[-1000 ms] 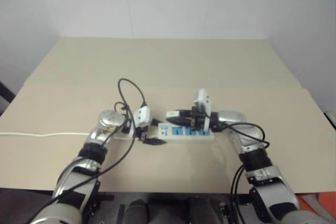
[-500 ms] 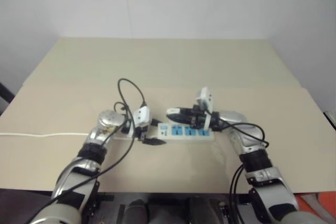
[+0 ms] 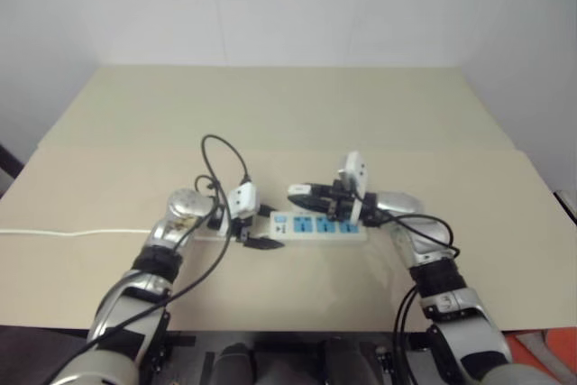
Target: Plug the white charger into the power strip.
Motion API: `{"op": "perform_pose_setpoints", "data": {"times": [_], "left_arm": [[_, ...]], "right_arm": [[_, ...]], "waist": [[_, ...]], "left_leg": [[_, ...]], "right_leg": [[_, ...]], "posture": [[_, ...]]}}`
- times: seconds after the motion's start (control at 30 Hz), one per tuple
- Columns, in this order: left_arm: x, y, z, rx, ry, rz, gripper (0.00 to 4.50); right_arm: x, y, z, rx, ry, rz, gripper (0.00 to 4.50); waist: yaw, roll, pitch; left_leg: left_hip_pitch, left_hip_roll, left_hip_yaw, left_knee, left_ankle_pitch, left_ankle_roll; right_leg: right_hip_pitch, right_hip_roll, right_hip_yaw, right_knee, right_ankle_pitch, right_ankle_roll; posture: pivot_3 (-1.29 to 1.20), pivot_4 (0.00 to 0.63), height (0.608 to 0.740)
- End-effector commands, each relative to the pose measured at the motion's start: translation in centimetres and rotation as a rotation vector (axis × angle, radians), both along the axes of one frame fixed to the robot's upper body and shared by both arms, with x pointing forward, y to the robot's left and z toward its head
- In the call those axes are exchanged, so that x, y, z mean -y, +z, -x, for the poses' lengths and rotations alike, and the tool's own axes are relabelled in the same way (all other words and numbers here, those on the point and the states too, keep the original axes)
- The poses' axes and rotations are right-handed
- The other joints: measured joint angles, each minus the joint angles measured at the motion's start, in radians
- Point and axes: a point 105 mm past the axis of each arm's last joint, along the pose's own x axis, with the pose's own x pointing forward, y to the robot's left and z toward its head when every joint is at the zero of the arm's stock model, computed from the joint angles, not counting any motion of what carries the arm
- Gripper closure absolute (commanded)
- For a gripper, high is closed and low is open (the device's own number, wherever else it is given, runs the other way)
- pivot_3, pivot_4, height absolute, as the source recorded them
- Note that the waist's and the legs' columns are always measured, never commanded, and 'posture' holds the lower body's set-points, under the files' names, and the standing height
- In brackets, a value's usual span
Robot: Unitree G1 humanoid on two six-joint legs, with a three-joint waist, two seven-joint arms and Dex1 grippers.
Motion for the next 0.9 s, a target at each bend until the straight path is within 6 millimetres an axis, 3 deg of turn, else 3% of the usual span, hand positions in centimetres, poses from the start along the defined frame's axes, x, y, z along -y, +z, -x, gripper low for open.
{"op": "perform_pose_setpoints", "data": {"times": [0.03, 0.9], "left_arm": [[-0.5, -0.5, 0.3, -0.015, -0.014, -0.043, 1.23], [-0.8, -0.3, 0.2, -0.009, -0.008, -0.049, 1.23]], "right_arm": [[0.4, -0.3, 0.3, 0.008, 0.002, 0.012, 3.33], [-1.1, -2.0, 0.8, 0.021, 0.047, 0.05, 3.33]], "waist": [[0.0, 0.0, 0.0], [-0.004, 0.0, 0.0]], "left_leg": [[0.0, 0.0, 0.0, 0.0, 0.0, 0.0], [0.002, 0.002, 0.0, 0.0, 0.0, 0.0]], "right_leg": [[0.0, 0.0, 0.0, 0.0, 0.0, 0.0], [0.0, 0.003, 0.001, 0.002, 0.0, -0.001]], "posture": [[0.0, 0.15, 0.74], [0.0, 0.15, 0.74]]}}
